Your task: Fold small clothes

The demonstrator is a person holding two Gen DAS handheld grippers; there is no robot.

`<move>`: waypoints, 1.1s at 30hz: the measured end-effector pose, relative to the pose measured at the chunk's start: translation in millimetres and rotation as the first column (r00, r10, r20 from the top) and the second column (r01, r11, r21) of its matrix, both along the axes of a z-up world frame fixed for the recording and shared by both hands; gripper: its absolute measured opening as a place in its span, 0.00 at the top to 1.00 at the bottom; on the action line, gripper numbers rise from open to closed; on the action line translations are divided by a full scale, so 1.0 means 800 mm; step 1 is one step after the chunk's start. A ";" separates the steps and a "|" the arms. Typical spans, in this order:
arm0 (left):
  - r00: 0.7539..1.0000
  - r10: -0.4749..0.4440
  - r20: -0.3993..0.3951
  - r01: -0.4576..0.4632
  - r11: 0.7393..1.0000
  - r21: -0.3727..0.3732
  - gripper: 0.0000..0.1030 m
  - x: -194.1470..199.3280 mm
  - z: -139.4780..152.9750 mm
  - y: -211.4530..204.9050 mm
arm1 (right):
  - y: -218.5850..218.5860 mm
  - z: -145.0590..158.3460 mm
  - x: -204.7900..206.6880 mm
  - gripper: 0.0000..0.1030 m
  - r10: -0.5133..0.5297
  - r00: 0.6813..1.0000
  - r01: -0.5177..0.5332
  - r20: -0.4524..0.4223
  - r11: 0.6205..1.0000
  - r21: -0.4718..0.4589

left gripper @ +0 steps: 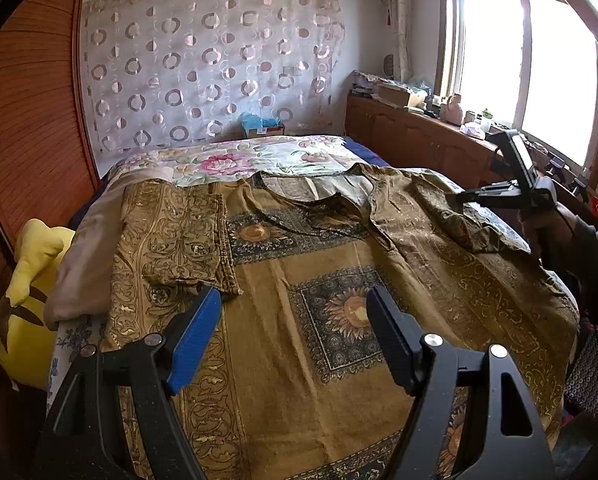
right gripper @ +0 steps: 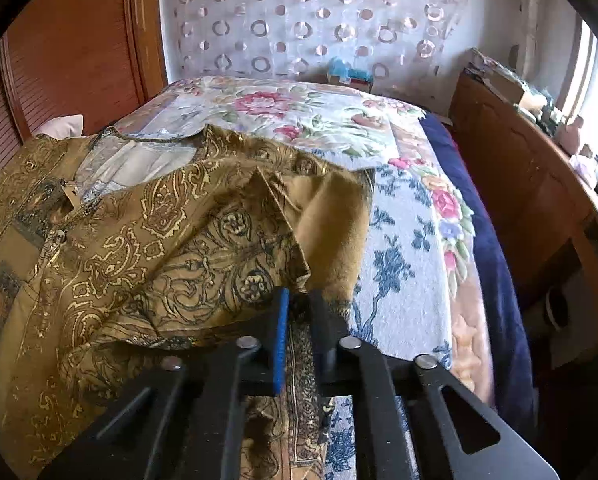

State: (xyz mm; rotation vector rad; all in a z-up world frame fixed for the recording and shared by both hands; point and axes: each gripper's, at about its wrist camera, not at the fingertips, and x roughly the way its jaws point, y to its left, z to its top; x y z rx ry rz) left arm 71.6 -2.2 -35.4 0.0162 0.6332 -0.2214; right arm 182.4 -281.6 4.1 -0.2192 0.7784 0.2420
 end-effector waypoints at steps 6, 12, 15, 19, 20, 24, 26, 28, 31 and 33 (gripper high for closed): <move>1.000 0.010 -0.001 -0.010 1.000 0.007 0.26 0.002 -0.001 0.004 | 0.020 0.033 -0.012 0.94 0.085 0.995 -0.089 0.053 0.993 0.072; 1.000 0.028 0.005 -0.028 1.000 0.011 0.26 0.006 0.003 0.014 | 0.077 0.062 -0.002 0.94 0.182 0.979 -0.190 0.090 0.977 0.094; 0.999 0.032 0.006 -0.032 0.999 0.009 0.26 0.008 0.005 0.020 | 0.098 0.069 0.007 0.89 0.210 0.974 -0.219 0.081 0.968 0.120; 0.999 0.033 0.009 -0.033 0.999 0.012 0.26 0.013 0.006 0.025 | 0.100 0.075 0.010 0.50 0.183 0.978 -0.193 0.100 0.976 0.099; 0.999 0.034 0.010 -0.034 0.999 0.013 0.26 0.015 0.006 0.027 | 0.099 0.075 0.009 0.50 0.167 0.980 -0.176 0.108 0.981 0.076; 0.999 0.052 0.009 -0.052 0.998 0.028 0.26 0.030 0.007 0.040 | 0.078 0.052 0.015 0.47 0.083 0.993 -0.084 0.085 0.996 0.009; 0.998 0.066 0.009 -0.066 0.997 0.043 0.26 0.041 0.008 0.048 | 0.060 0.037 0.022 0.47 0.057 0.997 -0.057 0.054 0.998 -0.001; 0.997 0.079 0.011 -0.080 0.996 0.049 0.26 0.051 0.008 0.059 | 0.042 0.022 0.029 0.47 0.021 0.999 -0.021 0.029 1.000 -0.011; 0.995 0.103 0.001 -0.103 0.994 0.046 0.26 0.067 0.009 0.076 | 0.023 0.009 0.038 0.47 -0.018 1.000 0.018 -0.008 1.000 0.011; 0.993 0.115 -0.002 -0.115 0.992 0.060 0.26 0.080 0.009 0.087 | 0.017 0.007 0.040 0.47 -0.038 0.999 0.039 -0.023 0.999 0.016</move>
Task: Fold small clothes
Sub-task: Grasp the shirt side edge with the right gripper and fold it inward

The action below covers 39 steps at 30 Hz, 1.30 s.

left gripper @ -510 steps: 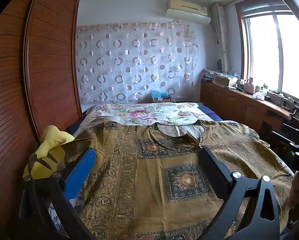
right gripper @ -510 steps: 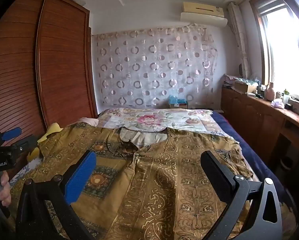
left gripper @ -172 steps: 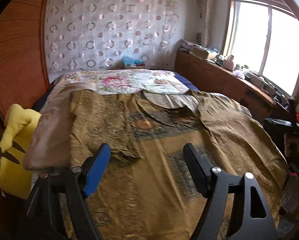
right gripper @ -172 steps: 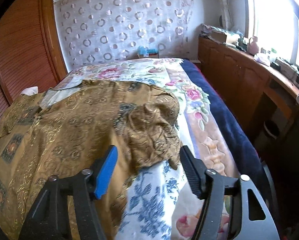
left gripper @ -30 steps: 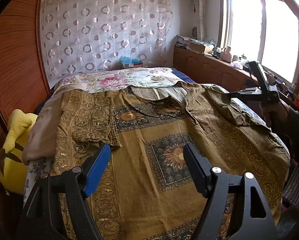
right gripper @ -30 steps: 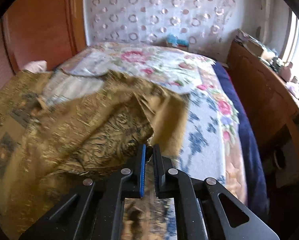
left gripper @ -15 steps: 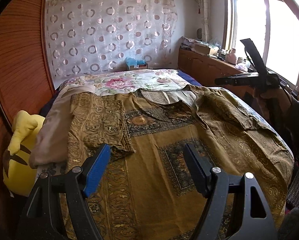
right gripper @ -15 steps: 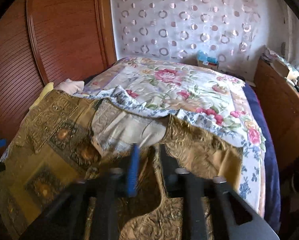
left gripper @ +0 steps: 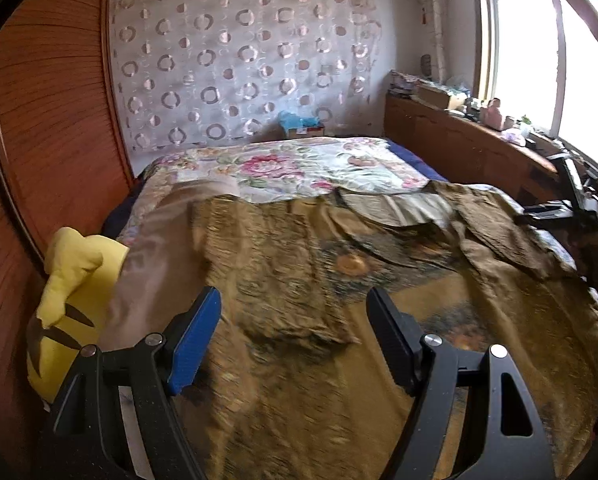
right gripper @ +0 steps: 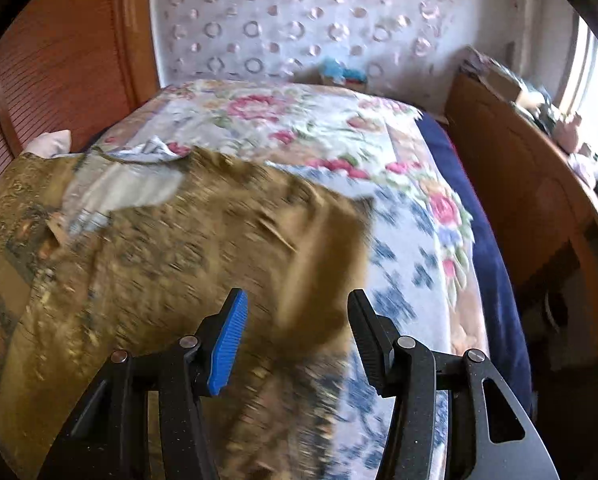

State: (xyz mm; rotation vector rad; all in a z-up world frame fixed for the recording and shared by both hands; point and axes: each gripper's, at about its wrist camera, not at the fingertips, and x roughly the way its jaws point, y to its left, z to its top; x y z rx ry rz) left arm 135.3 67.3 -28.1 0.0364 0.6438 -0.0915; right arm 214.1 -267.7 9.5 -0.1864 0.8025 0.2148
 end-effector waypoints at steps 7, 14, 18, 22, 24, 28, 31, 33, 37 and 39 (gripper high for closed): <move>0.999 0.019 -0.029 -0.019 1.000 -0.008 0.42 0.042 -0.004 0.027 | -0.014 -0.002 0.005 0.47 -0.004 1.000 0.004 -0.013 0.999 0.031; 0.993 0.077 -0.084 -0.079 0.997 -0.015 0.52 0.098 -0.013 0.058 | -0.029 -0.009 -0.004 0.46 -0.009 1.000 0.009 -0.002 0.998 0.054; 0.987 0.113 -0.118 -0.116 0.993 -0.019 0.55 0.126 -0.023 0.074 | -0.030 -0.014 -0.006 0.44 -0.015 1.000 0.014 0.001 0.999 0.050; 0.978 0.135 -0.161 -0.137 0.991 0.000 0.55 0.141 -0.035 0.077 | -0.029 -0.015 -0.006 0.44 -0.017 1.000 0.016 0.001 0.999 0.052; 0.974 0.134 -0.184 -0.139 0.990 -0.014 0.55 0.148 -0.043 0.080 | -0.029 -0.015 -0.006 0.44 -0.017 1.000 0.017 0.002 0.999 0.051; 0.967 0.139 -0.215 -0.150 0.988 -0.035 0.55 0.160 -0.052 0.083 | -0.029 -0.016 -0.006 0.44 -0.017 1.000 0.017 0.002 0.999 0.051; 0.963 0.145 -0.227 -0.160 0.986 -0.048 0.55 0.166 -0.053 0.084 | -0.029 -0.016 -0.006 0.43 -0.017 1.000 0.017 0.002 0.999 0.051; 0.961 0.145 -0.234 -0.160 0.986 -0.047 0.55 0.168 -0.054 0.082 | -0.029 -0.016 -0.006 0.43 -0.017 1.000 0.017 0.002 0.999 0.052; 0.967 0.119 -0.226 -0.133 0.990 -0.050 0.70 0.164 -0.049 0.076 | -0.029 -0.016 -0.006 0.43 -0.017 1.000 0.016 0.002 0.999 0.051; 0.971 0.110 -0.213 -0.121 0.992 -0.038 0.79 0.160 -0.044 0.070 | -0.029 -0.016 -0.006 0.43 -0.017 1.000 0.017 0.003 0.999 0.052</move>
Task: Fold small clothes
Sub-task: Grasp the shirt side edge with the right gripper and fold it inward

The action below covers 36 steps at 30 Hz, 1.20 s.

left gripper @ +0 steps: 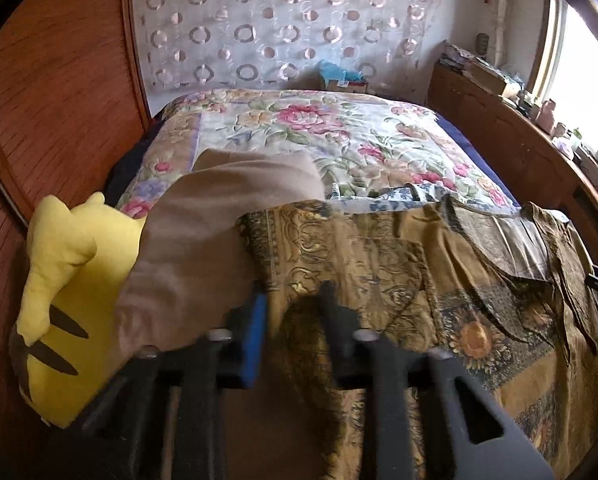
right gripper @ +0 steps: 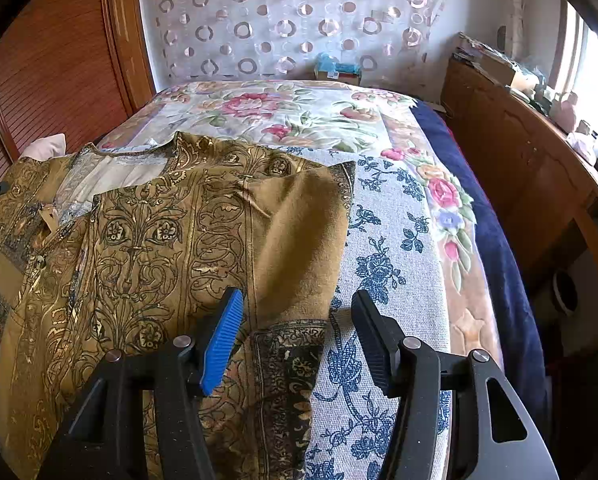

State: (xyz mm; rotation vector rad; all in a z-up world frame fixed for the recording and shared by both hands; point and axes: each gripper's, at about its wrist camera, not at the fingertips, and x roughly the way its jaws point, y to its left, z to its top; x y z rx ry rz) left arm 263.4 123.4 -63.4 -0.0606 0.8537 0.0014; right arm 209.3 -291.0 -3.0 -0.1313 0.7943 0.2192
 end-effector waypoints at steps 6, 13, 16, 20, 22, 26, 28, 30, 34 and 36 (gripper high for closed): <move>0.997 -0.058 0.046 0.055 0.997 0.059 0.94 -0.017 0.015 -0.023 | 0.000 0.000 0.000 0.43 0.000 1.000 0.000 0.001 1.000 0.000; 0.982 -0.150 0.116 0.144 0.988 0.058 0.97 -0.054 0.040 -0.056 | 0.000 0.000 0.000 0.43 -0.001 1.000 0.001 0.002 1.000 0.000; 0.972 -0.184 0.148 0.178 0.983 0.052 0.98 -0.077 0.049 -0.068 | -0.001 0.001 0.000 0.42 -0.002 1.000 0.002 0.001 1.000 0.000; 0.961 -0.211 0.179 0.205 0.977 0.051 0.98 -0.102 0.055 -0.076 | -0.007 0.002 0.007 0.39 0.000 1.000 0.000 -0.011 1.000 0.014; 0.958 -0.220 0.185 0.212 0.975 0.062 0.98 -0.108 0.057 -0.080 | -0.011 0.003 0.016 0.39 -0.013 1.000 0.013 -0.015 1.000 0.014; 0.955 -0.224 0.196 0.217 0.974 0.058 0.98 -0.122 0.056 -0.079 | -0.018 0.005 0.039 0.39 -0.026 0.999 0.026 -0.021 1.000 0.017; 0.954 -0.222 0.200 0.216 0.975 0.051 0.98 -0.130 0.055 -0.080 | -0.019 0.006 0.050 0.39 -0.030 0.999 0.031 -0.025 0.999 0.021; 0.953 -0.223 0.205 0.217 0.975 0.053 0.98 -0.137 0.054 -0.080 | -0.015 0.006 0.056 0.67 -0.016 0.999 0.016 -0.028 1.000 0.019; 0.953 -0.189 0.236 0.187 0.982 0.028 0.98 -0.172 0.056 -0.072 | 0.004 0.014 0.034 0.97 0.077 0.997 -0.076 0.033 0.997 -0.003; 0.949 -0.185 0.257 0.181 0.983 0.038 0.98 -0.193 0.059 -0.072 | 0.005 0.024 0.010 0.97 0.096 0.992 -0.099 0.077 0.994 0.037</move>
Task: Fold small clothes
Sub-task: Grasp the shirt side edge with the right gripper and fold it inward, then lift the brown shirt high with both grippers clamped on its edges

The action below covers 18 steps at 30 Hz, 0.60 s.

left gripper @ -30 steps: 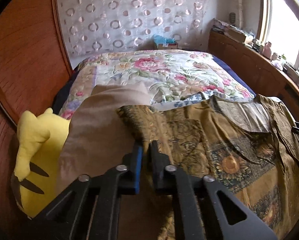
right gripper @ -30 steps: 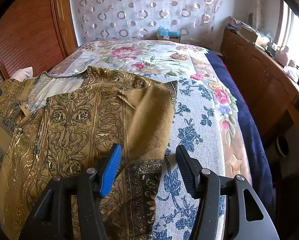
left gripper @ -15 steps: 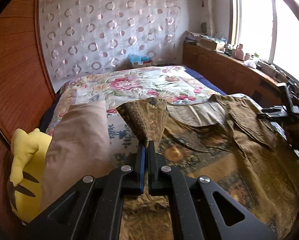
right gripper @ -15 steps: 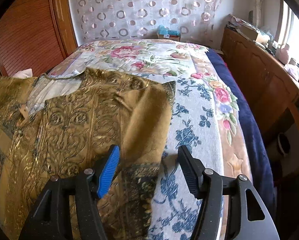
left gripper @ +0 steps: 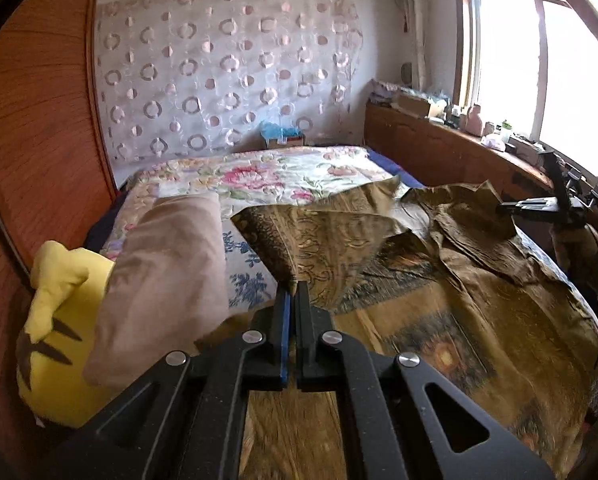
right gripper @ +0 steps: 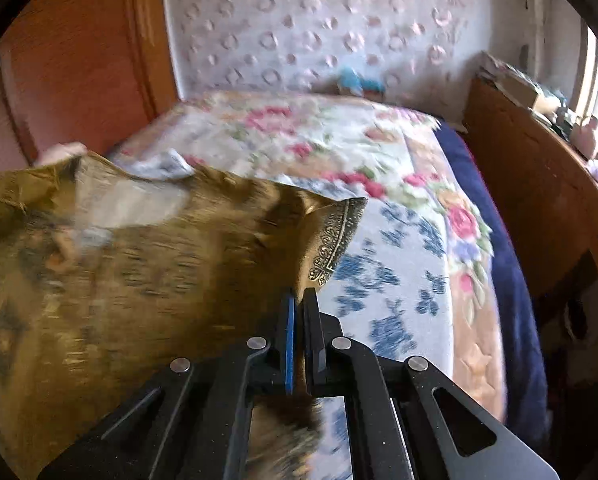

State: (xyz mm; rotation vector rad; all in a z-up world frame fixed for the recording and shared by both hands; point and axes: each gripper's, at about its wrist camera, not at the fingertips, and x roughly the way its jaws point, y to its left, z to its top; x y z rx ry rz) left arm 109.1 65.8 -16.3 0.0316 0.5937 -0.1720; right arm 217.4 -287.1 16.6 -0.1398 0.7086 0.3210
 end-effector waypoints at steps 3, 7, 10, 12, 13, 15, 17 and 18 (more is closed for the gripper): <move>1.000 0.006 0.029 -0.006 1.000 -0.012 0.98 -0.034 0.006 0.006 | -0.005 0.018 -0.045 0.97 0.038 0.997 -0.042 0.061 0.998 0.050; 0.998 0.020 0.065 -0.016 0.998 -0.057 0.98 -0.079 0.015 0.016 | -0.019 0.033 -0.116 0.97 0.073 0.989 -0.083 0.132 0.994 0.071; 0.996 0.037 0.080 -0.031 0.997 -0.075 0.98 -0.104 0.015 0.024 | -0.035 0.029 -0.169 0.97 0.089 0.982 -0.105 0.168 0.990 0.089; 0.995 0.055 0.085 -0.049 0.996 -0.072 0.98 -0.118 0.015 0.029 | -0.046 0.023 -0.201 0.97 0.100 0.979 -0.117 0.179 0.989 0.088; 0.994 0.063 0.085 -0.057 0.996 -0.074 0.98 -0.126 0.013 0.033 | -0.054 0.020 -0.214 0.97 0.096 0.978 -0.114 0.185 0.989 0.089; 0.993 0.082 0.085 -0.075 0.994 -0.082 0.98 -0.141 0.010 0.040 | -0.067 0.012 -0.241 0.97 0.098 0.978 -0.118 0.186 0.988 0.100; 0.993 0.096 0.071 -0.089 0.991 -0.095 0.98 -0.151 0.005 0.047 | -0.080 0.004 -0.264 0.97 0.092 0.978 -0.113 0.189 0.988 0.103; 0.992 0.104 0.068 -0.098 0.991 -0.092 0.98 -0.155 0.003 0.049 | -0.087 0.002 -0.272 0.97 0.089 0.978 -0.111 0.188 0.988 0.106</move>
